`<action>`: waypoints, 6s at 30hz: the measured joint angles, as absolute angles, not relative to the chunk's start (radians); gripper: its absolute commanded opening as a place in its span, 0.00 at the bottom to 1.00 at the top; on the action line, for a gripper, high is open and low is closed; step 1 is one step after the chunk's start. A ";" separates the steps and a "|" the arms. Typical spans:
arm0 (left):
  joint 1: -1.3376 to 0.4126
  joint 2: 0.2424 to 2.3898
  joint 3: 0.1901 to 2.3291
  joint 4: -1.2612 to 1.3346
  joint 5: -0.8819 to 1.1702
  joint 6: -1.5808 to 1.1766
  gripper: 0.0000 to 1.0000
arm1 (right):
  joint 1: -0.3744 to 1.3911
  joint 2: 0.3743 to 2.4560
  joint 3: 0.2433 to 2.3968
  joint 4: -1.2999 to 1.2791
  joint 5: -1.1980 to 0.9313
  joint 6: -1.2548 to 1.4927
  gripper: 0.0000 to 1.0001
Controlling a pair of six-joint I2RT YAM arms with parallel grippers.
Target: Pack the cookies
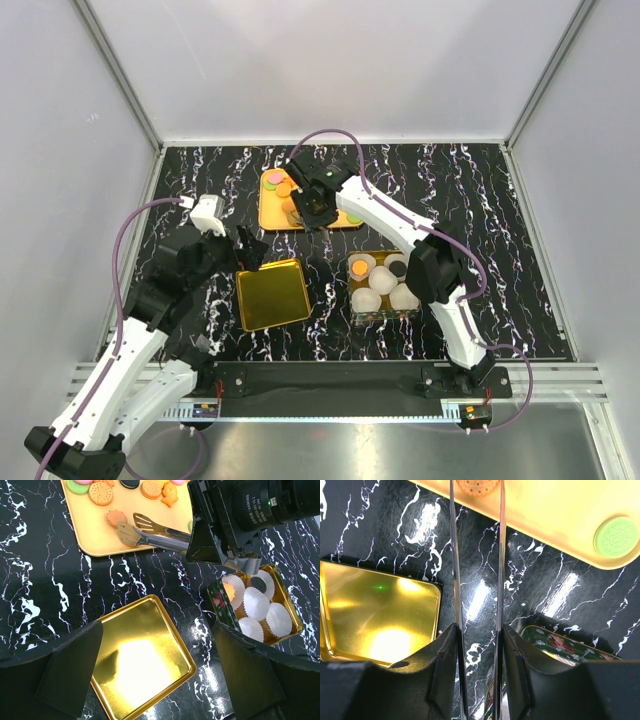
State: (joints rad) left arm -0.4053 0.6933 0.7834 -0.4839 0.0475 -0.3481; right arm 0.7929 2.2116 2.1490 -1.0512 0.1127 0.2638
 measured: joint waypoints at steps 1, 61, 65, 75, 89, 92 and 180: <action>-0.405 0.693 0.783 -0.484 0.047 -0.348 0.99 | 0.792 2.211 2.153 -1.053 0.115 0.263 0.39; -0.403 0.697 0.783 -0.484 0.047 -0.348 0.99 | 0.691 1.191 1.444 -1.203 0.145 0.417 0.41; -0.400 0.697 0.783 -0.484 0.047 -0.348 0.99 | 0.691 1.063 1.363 -1.270 0.137 0.466 0.41; -0.400 0.709 0.783 -0.484 0.046 -0.348 0.99 | 0.691 0.978 1.172 -1.292 0.073 0.526 0.42; -0.400 0.720 0.783 -0.484 0.041 -0.348 0.99 | 0.691 1.019 1.069 -1.163 0.051 0.540 0.49; -0.400 0.723 0.783 -0.484 0.041 -0.348 0.99 | 0.691 1.019 1.065 -1.152 0.051 0.541 0.52; -0.400 0.722 0.783 -0.484 0.049 -0.348 0.99 | 0.728 2.369 2.342 -1.043 0.044 0.302 0.53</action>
State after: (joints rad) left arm -0.4000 0.7223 0.7834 -0.4839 0.0490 -0.3485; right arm 0.7284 2.3688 2.3425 -1.0431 0.0444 0.3016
